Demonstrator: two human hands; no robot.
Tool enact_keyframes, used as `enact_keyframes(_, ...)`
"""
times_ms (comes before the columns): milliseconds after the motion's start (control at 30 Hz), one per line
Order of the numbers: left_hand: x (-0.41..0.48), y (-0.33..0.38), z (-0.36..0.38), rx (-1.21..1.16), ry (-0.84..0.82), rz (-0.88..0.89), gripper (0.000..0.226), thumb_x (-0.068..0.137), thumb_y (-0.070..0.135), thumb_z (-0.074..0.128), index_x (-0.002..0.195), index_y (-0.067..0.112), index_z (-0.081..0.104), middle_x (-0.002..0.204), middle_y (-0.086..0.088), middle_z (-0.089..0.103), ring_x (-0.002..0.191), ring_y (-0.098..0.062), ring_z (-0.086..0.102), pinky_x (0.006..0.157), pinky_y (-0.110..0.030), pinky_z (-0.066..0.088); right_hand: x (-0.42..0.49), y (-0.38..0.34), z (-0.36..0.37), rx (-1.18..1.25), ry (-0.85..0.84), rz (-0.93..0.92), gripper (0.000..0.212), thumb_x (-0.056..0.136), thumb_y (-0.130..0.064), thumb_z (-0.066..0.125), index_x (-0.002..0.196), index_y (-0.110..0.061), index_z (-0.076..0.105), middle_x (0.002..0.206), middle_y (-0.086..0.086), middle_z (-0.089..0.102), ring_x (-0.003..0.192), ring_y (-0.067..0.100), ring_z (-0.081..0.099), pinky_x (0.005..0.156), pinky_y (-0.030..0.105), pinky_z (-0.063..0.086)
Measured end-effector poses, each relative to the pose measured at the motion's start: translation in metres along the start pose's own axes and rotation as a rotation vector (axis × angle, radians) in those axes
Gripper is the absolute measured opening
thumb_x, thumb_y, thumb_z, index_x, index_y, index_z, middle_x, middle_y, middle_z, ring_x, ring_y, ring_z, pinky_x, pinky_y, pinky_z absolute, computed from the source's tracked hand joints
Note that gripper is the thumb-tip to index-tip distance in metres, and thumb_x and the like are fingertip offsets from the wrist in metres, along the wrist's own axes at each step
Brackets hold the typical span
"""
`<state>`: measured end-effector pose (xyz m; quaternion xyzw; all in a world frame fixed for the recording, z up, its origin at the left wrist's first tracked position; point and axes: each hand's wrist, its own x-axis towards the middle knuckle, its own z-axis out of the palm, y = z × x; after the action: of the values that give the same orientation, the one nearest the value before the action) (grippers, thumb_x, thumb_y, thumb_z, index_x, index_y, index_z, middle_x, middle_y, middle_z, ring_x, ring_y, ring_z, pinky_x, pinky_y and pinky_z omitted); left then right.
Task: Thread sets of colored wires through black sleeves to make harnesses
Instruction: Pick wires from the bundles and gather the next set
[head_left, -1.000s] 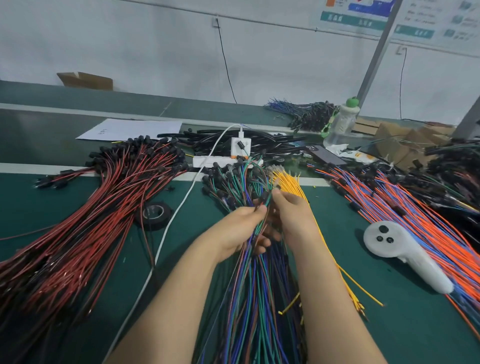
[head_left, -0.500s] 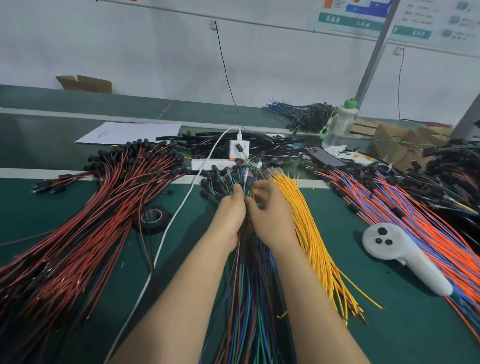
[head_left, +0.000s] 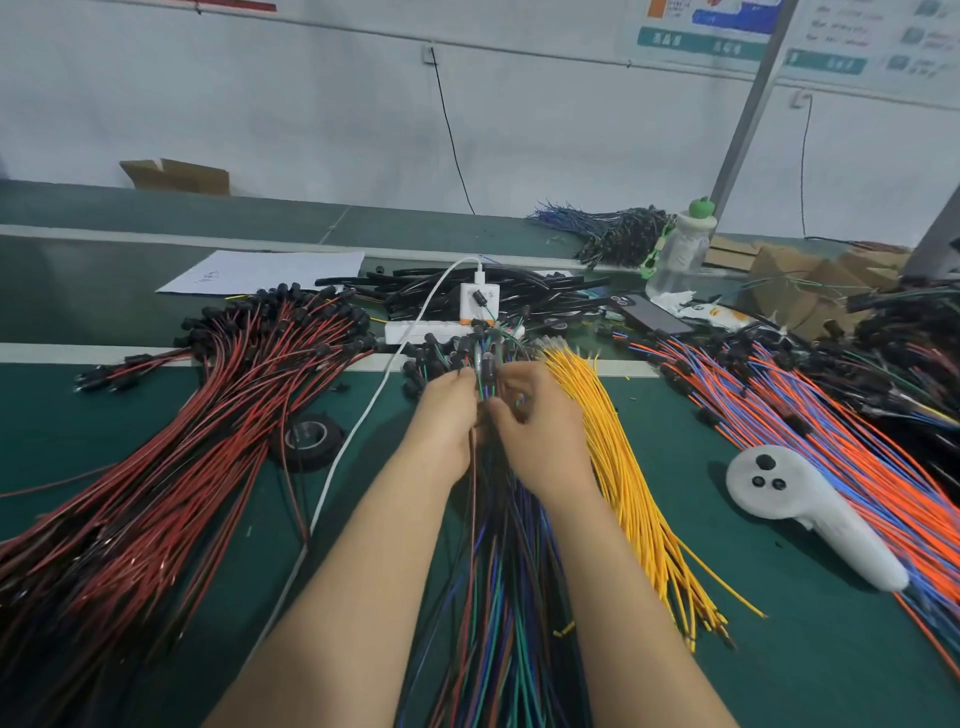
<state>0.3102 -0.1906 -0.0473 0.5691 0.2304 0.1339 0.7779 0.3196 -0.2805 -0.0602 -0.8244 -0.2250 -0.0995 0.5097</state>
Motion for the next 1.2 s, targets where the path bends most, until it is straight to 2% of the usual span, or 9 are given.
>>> enact_keyframes(133,0.006,-0.001,0.009,0.058,0.1,-0.002,0.024,0.102,0.016,0.033,0.091,0.012,0.054,0.094,-0.009,0.058,0.091,-0.023,0.057,0.087,-0.033,0.046,-0.002,-0.004,0.004,-0.115,-0.012,-0.044,0.032,0.092,-0.012,0.058,0.124,-0.011,0.057,0.115,0.002,0.067,0.105,0.018,0.061,0.09,0.026,0.045)
enact_keyframes(267,0.006,0.001,0.012,0.078,0.083,0.005,0.03,0.102,0.019,0.032,0.111,0.004,0.056,0.102,-0.017,0.057,0.094,-0.025,0.055,0.097,-0.043,0.047,-0.001,-0.005,0.004,-0.011,0.016,0.023,0.028,0.093,-0.013,0.057,0.121,-0.011,0.055,0.095,-0.012,0.056,0.081,-0.001,0.055,0.067,0.0,0.034)
enact_keyframes(433,-0.002,0.001,0.009,0.349,-0.077,0.13,0.033,0.102,0.023,0.031,0.083,0.018,0.058,0.105,-0.017,0.064,0.095,-0.023,0.057,0.094,-0.039,0.045,0.004,-0.001,-0.001,0.073,-0.03,0.122,0.033,0.093,-0.012,0.057,0.125,-0.014,0.05,0.095,-0.006,0.057,0.077,0.007,0.052,0.072,0.018,0.036)
enact_keyframes(533,-0.007,-0.003,0.005,0.379,-0.18,0.136,0.033,0.102,0.024,0.033,0.096,0.007,0.061,0.106,-0.021,0.064,0.095,-0.026,0.058,0.094,-0.045,0.046,0.007,0.002,-0.004,0.258,0.139,0.186,0.029,0.092,-0.012,0.061,0.119,-0.016,0.055,0.089,-0.016,0.053,0.079,0.0,0.053,0.076,0.022,0.044)
enact_keyframes(667,-0.017,-0.014,0.006,0.444,-0.32,0.026,0.039,0.103,0.033,0.029,0.1,0.006,0.058,0.089,-0.015,0.053,0.082,-0.023,0.052,0.082,-0.045,0.048,0.01,0.006,-0.007,0.333,0.225,0.223,0.019,0.09,-0.009,0.063,0.106,-0.017,0.057,0.091,-0.001,0.061,0.091,0.02,0.062,0.084,0.035,0.049)
enact_keyframes(800,-0.026,-0.005,0.002,0.153,-0.305,-0.064,0.037,0.104,0.031,0.031,0.08,0.01,0.051,0.054,0.002,0.035,0.036,-0.006,0.029,0.035,-0.016,0.023,0.013,0.016,-0.019,0.258,0.089,0.227,0.011,0.094,-0.022,0.058,0.098,-0.014,0.064,0.086,-0.001,0.064,0.083,0.017,0.059,0.077,0.028,0.043)
enact_keyframes(967,-0.03,0.038,-0.016,-0.47,-0.253,0.014,0.028,0.1,0.026,0.042,0.079,0.01,0.049,0.046,0.008,0.034,0.035,-0.003,0.035,0.035,-0.014,0.034,0.014,0.049,-0.051,-0.571,0.134,0.569,0.039,0.094,-0.035,0.055,0.127,-0.012,0.054,0.133,0.014,0.049,0.123,0.034,0.043,0.098,0.04,0.036)
enact_keyframes(1067,-0.031,0.063,-0.025,-0.718,-0.316,0.078,0.022,0.1,0.024,0.041,0.09,0.012,0.056,0.051,0.007,0.043,0.037,-0.001,0.043,0.036,-0.013,0.04,0.013,0.061,-0.053,-0.595,0.07,0.663,0.04,0.095,-0.036,0.055,0.123,-0.008,0.055,0.131,0.015,0.051,0.123,0.035,0.045,0.099,0.041,0.035)
enact_keyframes(1200,-0.032,0.064,-0.021,-0.647,-0.381,-0.044,0.019,0.099,0.021,0.042,0.102,0.013,0.058,0.049,0.008,0.043,0.033,0.0,0.028,0.031,-0.01,0.024,0.014,0.064,-0.054,-0.453,0.203,0.576,0.022,0.095,-0.024,0.053,0.107,-0.01,0.065,0.111,0.013,0.065,0.106,0.033,0.058,0.091,0.038,0.044)
